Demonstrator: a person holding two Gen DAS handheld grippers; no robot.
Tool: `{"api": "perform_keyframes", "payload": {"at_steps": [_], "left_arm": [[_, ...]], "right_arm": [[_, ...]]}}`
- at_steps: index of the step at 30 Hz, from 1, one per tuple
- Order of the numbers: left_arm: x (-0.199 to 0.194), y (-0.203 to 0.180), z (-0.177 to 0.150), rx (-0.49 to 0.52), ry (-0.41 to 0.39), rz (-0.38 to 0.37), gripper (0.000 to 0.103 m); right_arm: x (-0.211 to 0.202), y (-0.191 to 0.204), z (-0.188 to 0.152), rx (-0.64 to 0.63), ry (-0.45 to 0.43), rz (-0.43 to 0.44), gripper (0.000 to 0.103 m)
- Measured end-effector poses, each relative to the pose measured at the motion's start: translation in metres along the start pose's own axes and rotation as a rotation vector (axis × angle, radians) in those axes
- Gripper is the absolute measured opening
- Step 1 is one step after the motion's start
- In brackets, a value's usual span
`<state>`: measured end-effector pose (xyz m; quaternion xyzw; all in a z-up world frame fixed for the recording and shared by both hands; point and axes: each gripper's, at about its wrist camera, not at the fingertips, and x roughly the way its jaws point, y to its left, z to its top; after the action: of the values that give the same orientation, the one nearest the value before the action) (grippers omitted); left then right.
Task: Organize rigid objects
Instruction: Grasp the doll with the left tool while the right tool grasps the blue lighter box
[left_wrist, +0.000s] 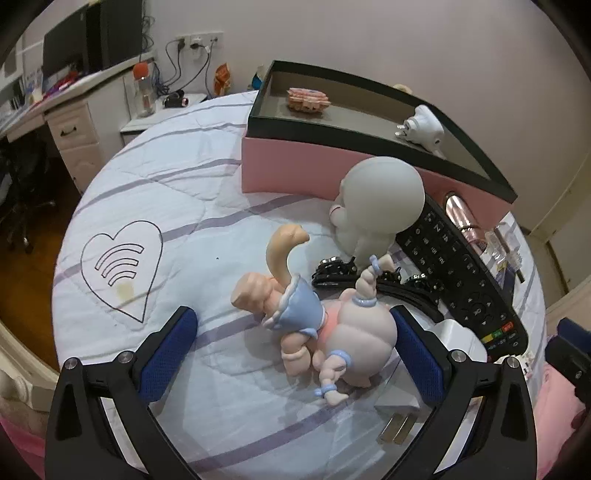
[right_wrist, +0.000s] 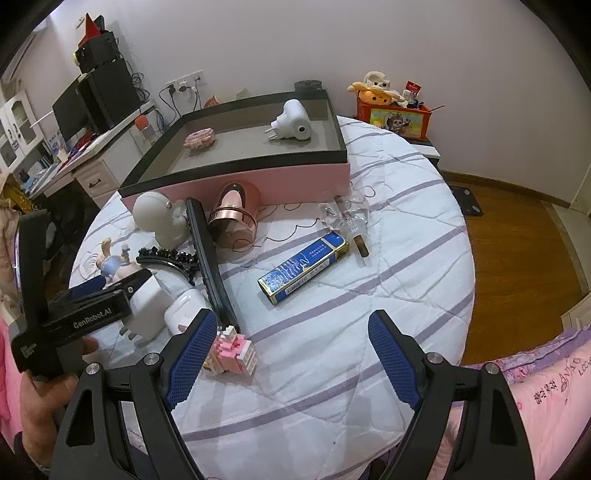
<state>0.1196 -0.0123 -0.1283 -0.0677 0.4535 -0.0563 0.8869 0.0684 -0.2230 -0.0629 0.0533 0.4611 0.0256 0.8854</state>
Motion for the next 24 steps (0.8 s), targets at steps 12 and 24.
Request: {"api": "perform_keyframes", "payload": {"at_steps": [12,24], "left_arm": [[-0.015,0.014,0.0,-0.001,-0.017,-0.07,0.075],[-0.038,0.025,0.005,0.015,-0.067,-0.025,0.075]], "right_arm": [[0.007,0.002,0.001,0.009,0.007,0.009,0.085],[0.034,-0.02,0.018,0.09,0.014,-0.034,0.085]]}}
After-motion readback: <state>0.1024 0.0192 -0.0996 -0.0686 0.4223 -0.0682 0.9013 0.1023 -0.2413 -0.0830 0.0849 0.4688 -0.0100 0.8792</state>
